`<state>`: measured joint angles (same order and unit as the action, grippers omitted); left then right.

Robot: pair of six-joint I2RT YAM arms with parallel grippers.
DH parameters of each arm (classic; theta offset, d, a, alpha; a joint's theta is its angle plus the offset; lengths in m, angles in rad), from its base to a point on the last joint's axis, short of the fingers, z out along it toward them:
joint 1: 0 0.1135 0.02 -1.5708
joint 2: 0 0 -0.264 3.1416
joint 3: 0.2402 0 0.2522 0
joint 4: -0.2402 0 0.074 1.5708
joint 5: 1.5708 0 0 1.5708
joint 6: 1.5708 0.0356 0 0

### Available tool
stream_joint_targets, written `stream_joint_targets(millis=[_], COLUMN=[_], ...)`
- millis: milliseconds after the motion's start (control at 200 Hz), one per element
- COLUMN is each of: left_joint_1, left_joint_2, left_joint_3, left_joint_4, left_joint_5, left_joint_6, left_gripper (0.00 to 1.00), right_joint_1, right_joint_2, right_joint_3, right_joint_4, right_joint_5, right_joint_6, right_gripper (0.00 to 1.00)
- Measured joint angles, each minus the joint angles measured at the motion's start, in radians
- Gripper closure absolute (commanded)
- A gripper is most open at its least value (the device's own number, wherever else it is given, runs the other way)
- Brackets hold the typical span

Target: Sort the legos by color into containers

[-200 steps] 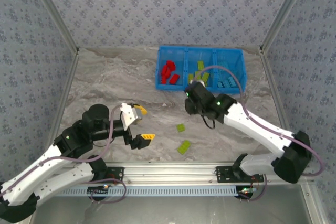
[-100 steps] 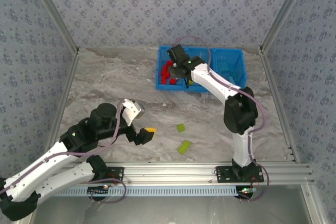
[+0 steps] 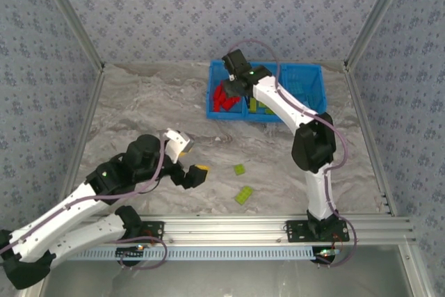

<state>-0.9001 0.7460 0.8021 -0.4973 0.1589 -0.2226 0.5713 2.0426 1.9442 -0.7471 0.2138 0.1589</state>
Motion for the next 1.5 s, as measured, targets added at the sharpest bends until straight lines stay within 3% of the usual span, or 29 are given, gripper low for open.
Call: stream_joint_targets(millis=[130, 450, 640, 854, 1279, 1499], left_joint_1=[-0.007, -0.132, -0.141, -0.141, -0.141, -0.141], left_joint_2=[0.098, 0.502, 0.772, 0.984, 1.138, 1.141], left_joint_3=[0.014, 0.158, 0.274, 0.334, 0.396, 0.397], left_joint_4=[0.0, 0.027, 0.03, 0.031, 0.104, 0.108], left_joint_5=[0.006, -0.038, -0.076, -0.122, -0.148, -0.144], left_joint_6=[0.001, 0.02, -0.008, 0.005, 0.061, 0.061], left_gripper=[0.01, 0.01, 0.01, 0.04, 0.51, 0.62], right_joint_1=[-0.003, 0.011, 0.039, 0.054, 0.058, 0.06], right_joint_2=[-0.192, -0.913, -1.179, -1.279, -1.281, -1.274], right_joint_3=[-0.162, -0.641, -0.844, -0.906, -0.918, -0.921], right_joint_4=[-0.014, -0.103, -0.259, -0.374, -0.376, -0.371], right_joint_5=[-0.036, -0.085, -0.148, -0.162, -0.158, -0.153], right_joint_6=[0.016, 0.153, 0.277, 0.377, 0.422, 0.422], right_gripper=[0.4, 0.21, 0.09, 0.05, 0.02, 0.02])
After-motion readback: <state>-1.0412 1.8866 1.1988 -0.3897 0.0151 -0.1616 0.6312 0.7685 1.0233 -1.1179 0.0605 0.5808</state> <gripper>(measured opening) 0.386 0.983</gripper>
